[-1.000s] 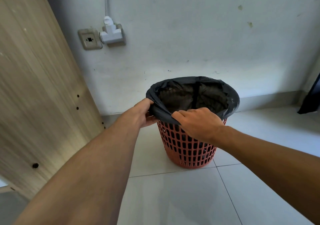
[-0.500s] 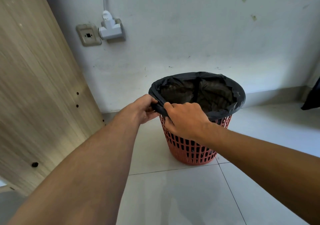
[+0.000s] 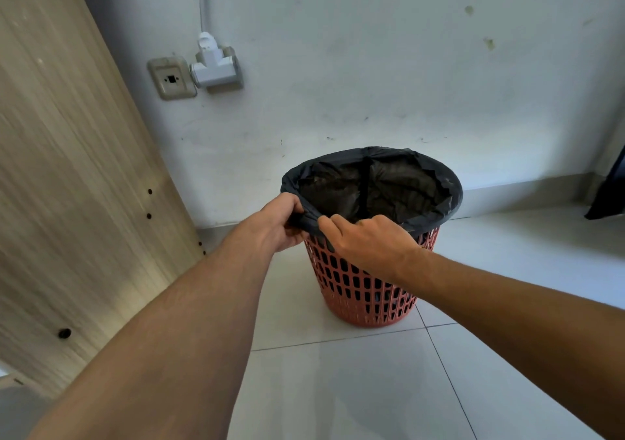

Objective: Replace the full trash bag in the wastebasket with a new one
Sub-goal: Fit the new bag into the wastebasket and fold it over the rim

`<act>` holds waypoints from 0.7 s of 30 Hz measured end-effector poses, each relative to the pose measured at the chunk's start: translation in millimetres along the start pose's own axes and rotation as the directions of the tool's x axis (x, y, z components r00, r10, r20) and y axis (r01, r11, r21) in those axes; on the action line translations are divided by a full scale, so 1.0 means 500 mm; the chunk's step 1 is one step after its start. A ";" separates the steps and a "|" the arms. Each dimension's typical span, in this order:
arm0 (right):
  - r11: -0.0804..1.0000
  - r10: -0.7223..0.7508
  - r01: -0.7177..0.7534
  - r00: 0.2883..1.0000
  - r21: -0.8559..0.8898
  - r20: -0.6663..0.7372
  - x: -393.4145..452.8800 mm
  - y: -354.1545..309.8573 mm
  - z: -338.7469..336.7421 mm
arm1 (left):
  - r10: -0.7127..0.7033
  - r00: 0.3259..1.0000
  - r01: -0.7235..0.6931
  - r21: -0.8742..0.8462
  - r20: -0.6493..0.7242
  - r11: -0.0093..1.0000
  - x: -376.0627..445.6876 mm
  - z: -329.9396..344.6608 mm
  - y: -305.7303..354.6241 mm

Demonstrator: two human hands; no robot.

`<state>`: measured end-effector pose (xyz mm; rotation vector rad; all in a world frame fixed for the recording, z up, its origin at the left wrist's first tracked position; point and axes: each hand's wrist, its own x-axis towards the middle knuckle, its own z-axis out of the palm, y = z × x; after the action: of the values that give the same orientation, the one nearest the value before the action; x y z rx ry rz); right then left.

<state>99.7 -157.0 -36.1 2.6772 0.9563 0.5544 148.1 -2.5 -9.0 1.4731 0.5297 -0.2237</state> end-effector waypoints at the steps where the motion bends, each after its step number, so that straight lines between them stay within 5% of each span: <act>1: 1.000 -0.015 0.015 1.000 0.003 -0.003 0.000 -0.002 0.001 | -0.001 1.000 0.001 0.007 -0.009 1.000 0.000 -0.001 -0.001; 7: 0.999 -0.037 0.037 0.995 -0.003 -0.090 0.004 0.000 0.017 | 0.015 0.998 -0.008 0.121 -0.064 0.993 0.009 -0.020 -0.007; 17: 0.977 -0.212 0.211 0.977 -0.024 -0.015 -0.001 0.009 0.024 | 0.146 0.974 -0.102 0.244 -0.171 0.965 -0.001 -0.011 0.003; 21: 0.937 -0.347 0.332 0.921 -0.106 -0.180 0.007 0.012 0.020 | 0.212 0.957 -0.142 0.320 -0.198 0.937 0.005 -0.034 -0.003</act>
<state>109.9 -160.4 -42.3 2.3458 1.3902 0.7651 146.2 14.5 -11.7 1.8512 0.5606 0.0127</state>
